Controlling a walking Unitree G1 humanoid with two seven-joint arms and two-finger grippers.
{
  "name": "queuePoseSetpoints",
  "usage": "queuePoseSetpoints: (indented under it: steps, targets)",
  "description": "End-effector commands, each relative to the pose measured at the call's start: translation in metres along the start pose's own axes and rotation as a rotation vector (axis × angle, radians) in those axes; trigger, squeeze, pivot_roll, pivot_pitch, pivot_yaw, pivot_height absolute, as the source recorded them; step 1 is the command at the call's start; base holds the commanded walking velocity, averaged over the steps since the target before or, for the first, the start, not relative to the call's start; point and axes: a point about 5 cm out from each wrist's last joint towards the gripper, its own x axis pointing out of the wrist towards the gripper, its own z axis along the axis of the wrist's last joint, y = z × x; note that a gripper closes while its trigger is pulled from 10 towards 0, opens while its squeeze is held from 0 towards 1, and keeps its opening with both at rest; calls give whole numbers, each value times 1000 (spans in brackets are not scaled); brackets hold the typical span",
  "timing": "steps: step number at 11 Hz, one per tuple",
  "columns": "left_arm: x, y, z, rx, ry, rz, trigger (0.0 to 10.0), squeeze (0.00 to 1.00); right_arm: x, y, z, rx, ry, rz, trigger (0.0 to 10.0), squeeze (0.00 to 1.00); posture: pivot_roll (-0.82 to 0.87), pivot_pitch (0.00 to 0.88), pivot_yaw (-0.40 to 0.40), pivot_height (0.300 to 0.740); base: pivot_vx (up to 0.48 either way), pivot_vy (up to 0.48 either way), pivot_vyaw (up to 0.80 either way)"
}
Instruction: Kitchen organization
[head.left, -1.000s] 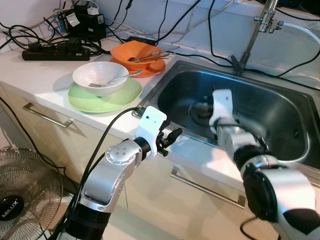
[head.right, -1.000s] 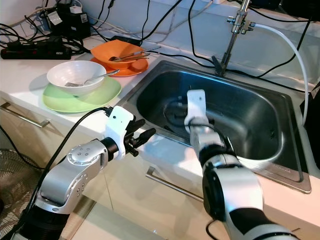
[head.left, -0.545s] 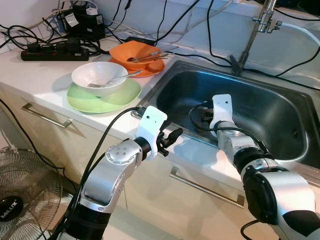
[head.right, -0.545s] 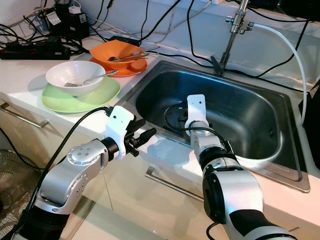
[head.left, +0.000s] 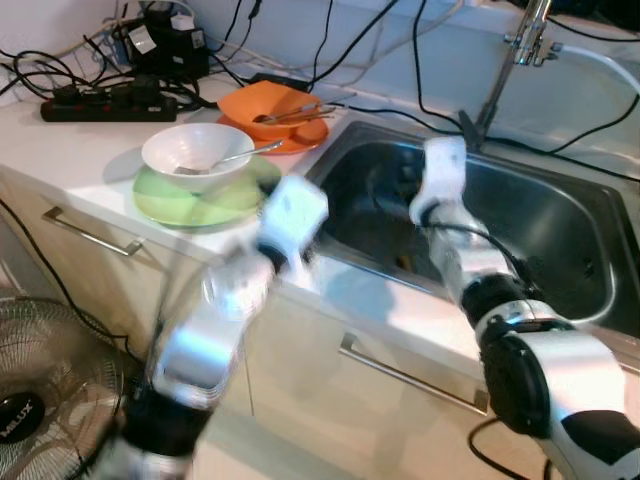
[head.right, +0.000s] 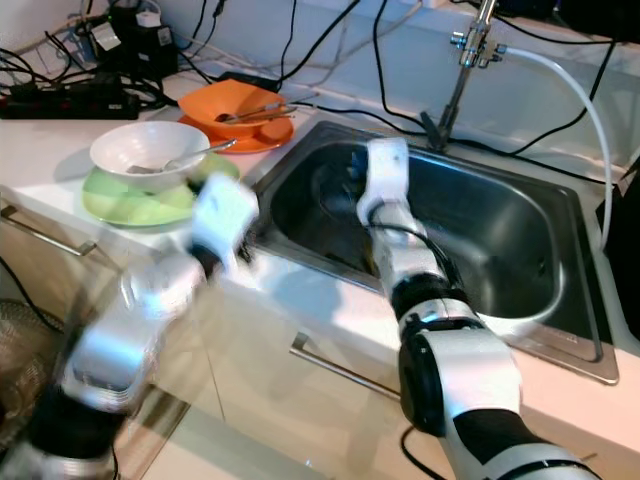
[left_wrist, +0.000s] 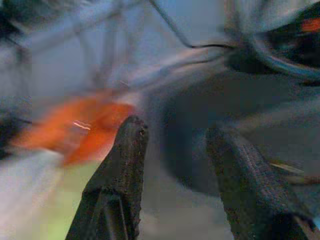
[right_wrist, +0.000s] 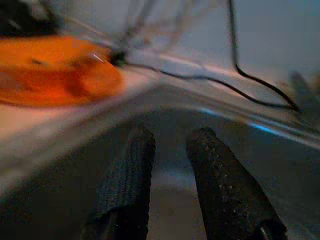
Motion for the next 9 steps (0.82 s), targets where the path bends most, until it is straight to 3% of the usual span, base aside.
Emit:
queuePoseSetpoints:
  steps: [1, 3, 9]
  targets:
    - [6, 11, -1, 99, 9, 86, 10000, 0, -2, 0, 0, 30, -37, 17, 10000, 0, 259, 0, -79, 740, 0, 0, 0]
    - [17, 23, -11, 326, 54, 137, 10000, 0, -9, 4, -14, 125, -40, 36, 10000, 0, 244, 0, -67, 740, 0, 0, 0]
    - [51, 48, -19, 535, 93, 239, 10000, 0, -20, 26, -16, 216, -125, 158, 10000, 0, 218, 0, -51, 740, 0, 0, 0]
